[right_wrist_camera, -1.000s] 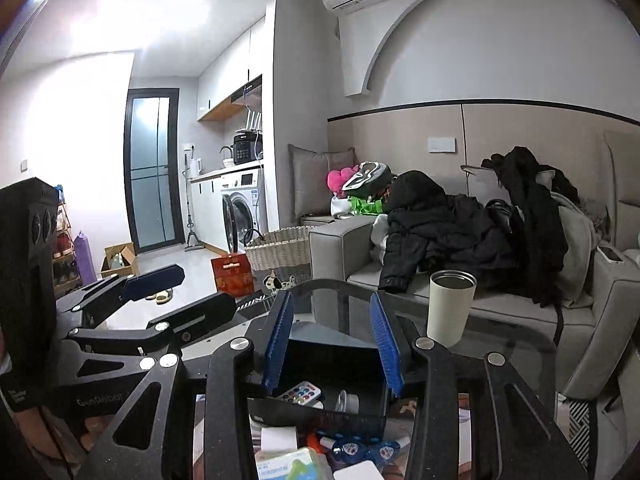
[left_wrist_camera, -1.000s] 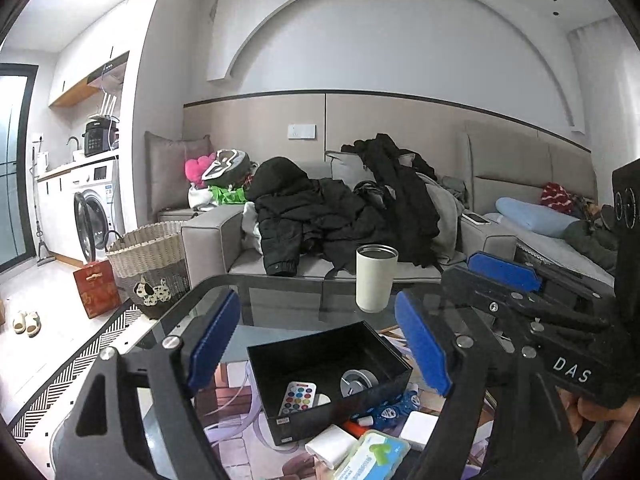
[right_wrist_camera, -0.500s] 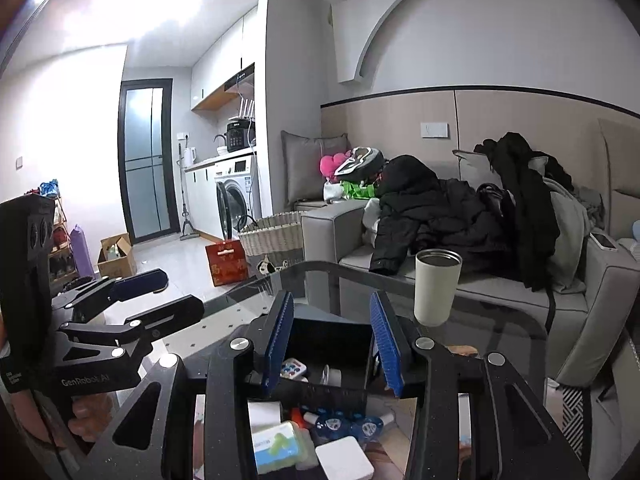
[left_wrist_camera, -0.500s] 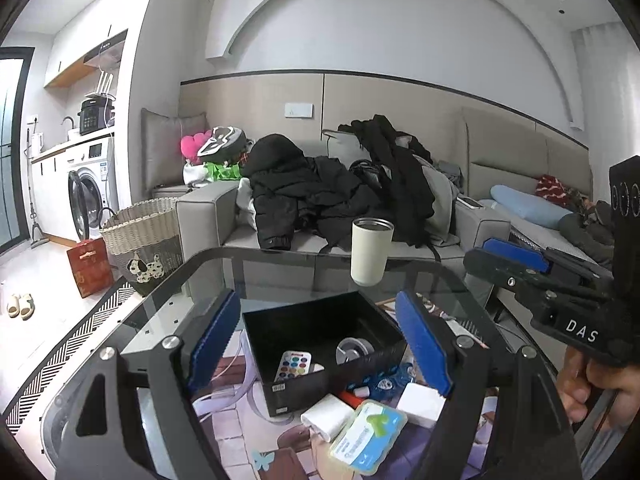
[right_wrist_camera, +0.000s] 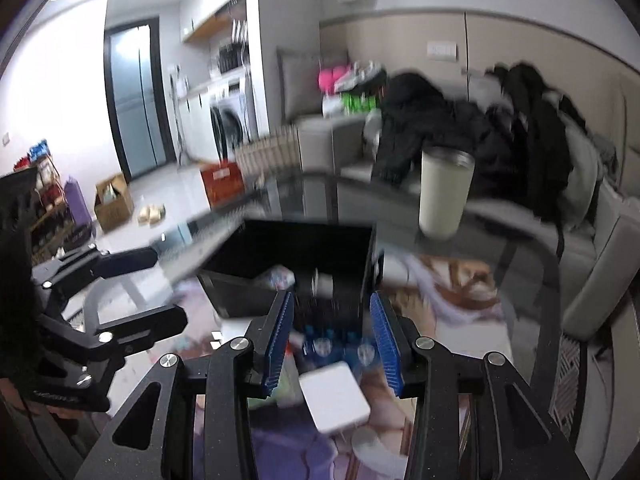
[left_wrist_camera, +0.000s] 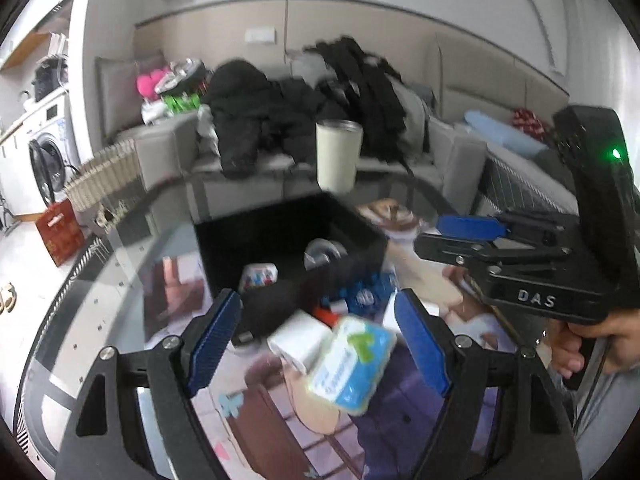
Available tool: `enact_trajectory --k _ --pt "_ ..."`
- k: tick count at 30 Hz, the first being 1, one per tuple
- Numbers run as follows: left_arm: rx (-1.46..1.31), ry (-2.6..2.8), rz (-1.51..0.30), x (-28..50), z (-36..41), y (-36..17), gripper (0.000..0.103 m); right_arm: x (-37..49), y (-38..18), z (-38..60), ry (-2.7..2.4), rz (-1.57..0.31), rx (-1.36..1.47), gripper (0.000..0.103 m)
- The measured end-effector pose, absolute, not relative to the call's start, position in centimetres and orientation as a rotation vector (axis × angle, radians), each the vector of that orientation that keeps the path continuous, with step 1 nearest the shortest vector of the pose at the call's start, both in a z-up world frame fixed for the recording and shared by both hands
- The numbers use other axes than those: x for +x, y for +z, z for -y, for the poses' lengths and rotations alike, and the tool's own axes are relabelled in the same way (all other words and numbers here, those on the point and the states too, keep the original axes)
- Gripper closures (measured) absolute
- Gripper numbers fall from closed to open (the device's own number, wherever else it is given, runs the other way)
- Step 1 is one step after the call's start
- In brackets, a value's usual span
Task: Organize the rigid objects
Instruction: 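Grasp the green-and-white earplug case with the left tool while the right tool grasps the white charger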
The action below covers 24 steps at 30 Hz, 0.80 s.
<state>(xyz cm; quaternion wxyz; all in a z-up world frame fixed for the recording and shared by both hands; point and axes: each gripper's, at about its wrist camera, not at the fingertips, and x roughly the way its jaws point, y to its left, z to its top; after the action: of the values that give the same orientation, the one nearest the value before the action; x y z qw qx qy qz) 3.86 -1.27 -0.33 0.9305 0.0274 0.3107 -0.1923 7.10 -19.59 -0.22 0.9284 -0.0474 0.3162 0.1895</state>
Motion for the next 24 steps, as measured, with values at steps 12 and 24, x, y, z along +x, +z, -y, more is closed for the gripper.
enact_trajectory --k 12,24 --pt "0.174 -0.507 -0.851 4.9 4.9 -4.9 0.039 9.4 -6.9 19.4 0.370 -0.886 -0.160 0.062" --pt "0.192 -0.498 -0.930 6.5 5.6 -6.8 0.045 10.3 -8.8 19.2 0.429 -0.954 -0.139 0.062"
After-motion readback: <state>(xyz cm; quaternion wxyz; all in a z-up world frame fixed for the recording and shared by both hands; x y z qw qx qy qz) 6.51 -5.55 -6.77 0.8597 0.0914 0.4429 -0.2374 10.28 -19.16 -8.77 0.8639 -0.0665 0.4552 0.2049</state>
